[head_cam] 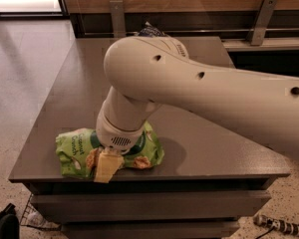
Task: Move green rice chip bag near blue chip bag
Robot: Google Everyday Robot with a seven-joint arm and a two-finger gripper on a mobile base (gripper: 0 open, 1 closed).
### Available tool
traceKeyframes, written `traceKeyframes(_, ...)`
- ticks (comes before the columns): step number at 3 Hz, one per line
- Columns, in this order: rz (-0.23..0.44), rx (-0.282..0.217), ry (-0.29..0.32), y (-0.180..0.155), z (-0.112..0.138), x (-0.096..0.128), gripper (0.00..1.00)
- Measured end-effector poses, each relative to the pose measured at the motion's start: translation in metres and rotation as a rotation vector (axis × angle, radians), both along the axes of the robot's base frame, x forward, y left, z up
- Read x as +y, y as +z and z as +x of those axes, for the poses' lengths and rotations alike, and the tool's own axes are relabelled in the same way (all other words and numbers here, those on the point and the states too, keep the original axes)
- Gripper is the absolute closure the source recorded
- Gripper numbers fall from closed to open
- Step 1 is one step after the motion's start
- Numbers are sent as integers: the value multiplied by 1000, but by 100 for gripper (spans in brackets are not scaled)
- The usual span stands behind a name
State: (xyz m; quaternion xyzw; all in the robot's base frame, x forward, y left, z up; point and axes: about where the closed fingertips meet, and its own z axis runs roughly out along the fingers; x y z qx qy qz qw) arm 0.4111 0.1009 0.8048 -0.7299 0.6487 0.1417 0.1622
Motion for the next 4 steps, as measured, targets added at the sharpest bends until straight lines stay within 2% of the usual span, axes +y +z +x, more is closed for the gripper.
traceKeyframes(1,0,-2,1,1,0,0,100)
traceKeyframes(4,-1,-2,0,1,0,0,100)
